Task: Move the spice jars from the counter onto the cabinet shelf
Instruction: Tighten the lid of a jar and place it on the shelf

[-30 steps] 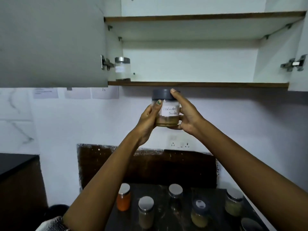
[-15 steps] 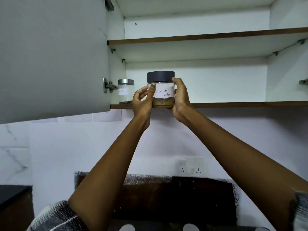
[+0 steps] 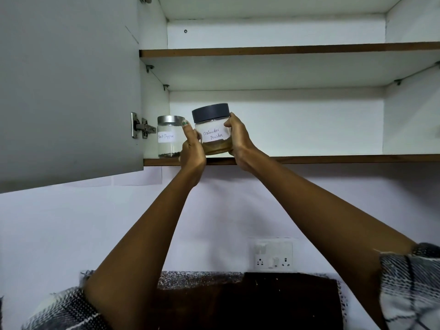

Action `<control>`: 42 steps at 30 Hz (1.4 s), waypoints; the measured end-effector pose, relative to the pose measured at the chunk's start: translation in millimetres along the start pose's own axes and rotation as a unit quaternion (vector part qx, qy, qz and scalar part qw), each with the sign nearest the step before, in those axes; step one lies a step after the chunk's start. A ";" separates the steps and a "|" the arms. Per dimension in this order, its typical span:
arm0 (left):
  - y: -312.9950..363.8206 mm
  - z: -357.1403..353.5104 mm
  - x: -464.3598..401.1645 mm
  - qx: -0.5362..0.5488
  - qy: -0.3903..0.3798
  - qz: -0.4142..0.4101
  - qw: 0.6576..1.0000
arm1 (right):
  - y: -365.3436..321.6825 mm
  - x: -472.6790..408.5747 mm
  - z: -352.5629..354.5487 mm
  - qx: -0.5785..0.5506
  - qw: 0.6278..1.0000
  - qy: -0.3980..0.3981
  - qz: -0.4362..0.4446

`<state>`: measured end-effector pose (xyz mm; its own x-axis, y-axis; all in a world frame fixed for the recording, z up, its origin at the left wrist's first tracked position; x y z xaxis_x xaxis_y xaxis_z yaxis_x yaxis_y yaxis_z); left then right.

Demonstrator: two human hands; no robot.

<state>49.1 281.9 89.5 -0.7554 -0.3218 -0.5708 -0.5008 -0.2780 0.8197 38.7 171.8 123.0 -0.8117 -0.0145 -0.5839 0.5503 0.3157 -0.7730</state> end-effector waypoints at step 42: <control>-65.2 -4.5 -38.4 -0.465 -0.016 -0.225 0.856 | 74.2 -26.5 7.0 0.420 0.905 -0.060 0.042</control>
<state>112.7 308.3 57.7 -0.5929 0.0290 -0.8047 -0.2035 -0.9723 0.1149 102.4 188.9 79.4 -0.7614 -0.1417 -0.6326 0.6037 -0.5106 -0.6122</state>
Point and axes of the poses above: each hand's wrist, its own x-axis away from the middle knuckle, its own z-axis out of the back of the hand, y = z × x, the point moved 4 cm from there along -x, towards the middle knuckle, and after that the axes turned 12 degrees about -x, right-handed, at the moved point
